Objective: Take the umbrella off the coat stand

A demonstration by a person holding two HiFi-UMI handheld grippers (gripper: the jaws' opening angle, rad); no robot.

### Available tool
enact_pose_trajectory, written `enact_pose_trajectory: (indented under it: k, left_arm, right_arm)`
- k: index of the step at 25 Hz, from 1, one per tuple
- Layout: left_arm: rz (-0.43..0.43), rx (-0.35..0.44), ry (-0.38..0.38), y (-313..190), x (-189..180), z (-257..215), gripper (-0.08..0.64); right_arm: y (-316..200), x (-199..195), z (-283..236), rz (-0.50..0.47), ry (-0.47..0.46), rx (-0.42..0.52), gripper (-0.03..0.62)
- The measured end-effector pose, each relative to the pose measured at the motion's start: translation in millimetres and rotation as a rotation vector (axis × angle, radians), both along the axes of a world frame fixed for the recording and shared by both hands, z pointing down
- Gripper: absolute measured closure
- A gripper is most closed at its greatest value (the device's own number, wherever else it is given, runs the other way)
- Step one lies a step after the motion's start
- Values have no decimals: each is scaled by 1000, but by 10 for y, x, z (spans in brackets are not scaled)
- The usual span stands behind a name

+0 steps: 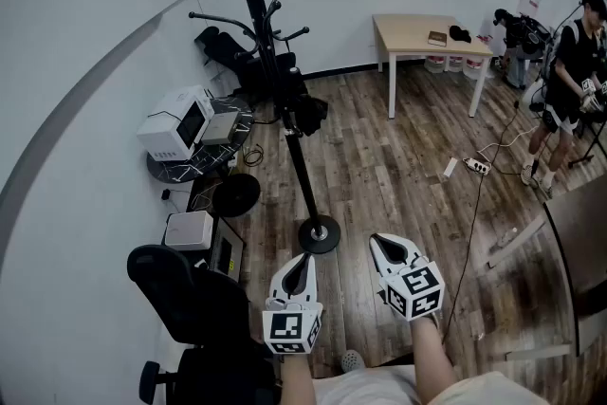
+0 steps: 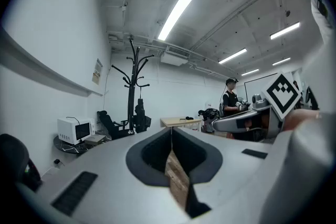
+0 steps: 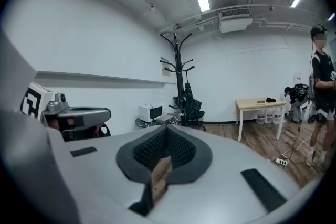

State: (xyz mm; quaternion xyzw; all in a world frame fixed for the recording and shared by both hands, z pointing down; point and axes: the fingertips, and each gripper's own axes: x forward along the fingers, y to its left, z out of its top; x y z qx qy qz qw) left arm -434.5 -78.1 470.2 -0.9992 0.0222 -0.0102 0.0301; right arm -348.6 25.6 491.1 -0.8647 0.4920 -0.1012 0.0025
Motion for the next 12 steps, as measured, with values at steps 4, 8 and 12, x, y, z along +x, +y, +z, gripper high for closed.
enact_pose_trajectory:
  k: [4, 8, 12]
  left_arm:
    - [18, 4, -16, 106, -53, 42, 537]
    - [9, -6, -19, 97, -105, 89, 537]
    - [-1, -16, -5, 45, -155, 77, 537]
  right_arm:
    - [26, -46, -2, -5, -15, -7, 586]
    - [34, -108, -3, -10, -7, -9, 586]
    - [30, -155, -13, -9, -4, 1, 589]
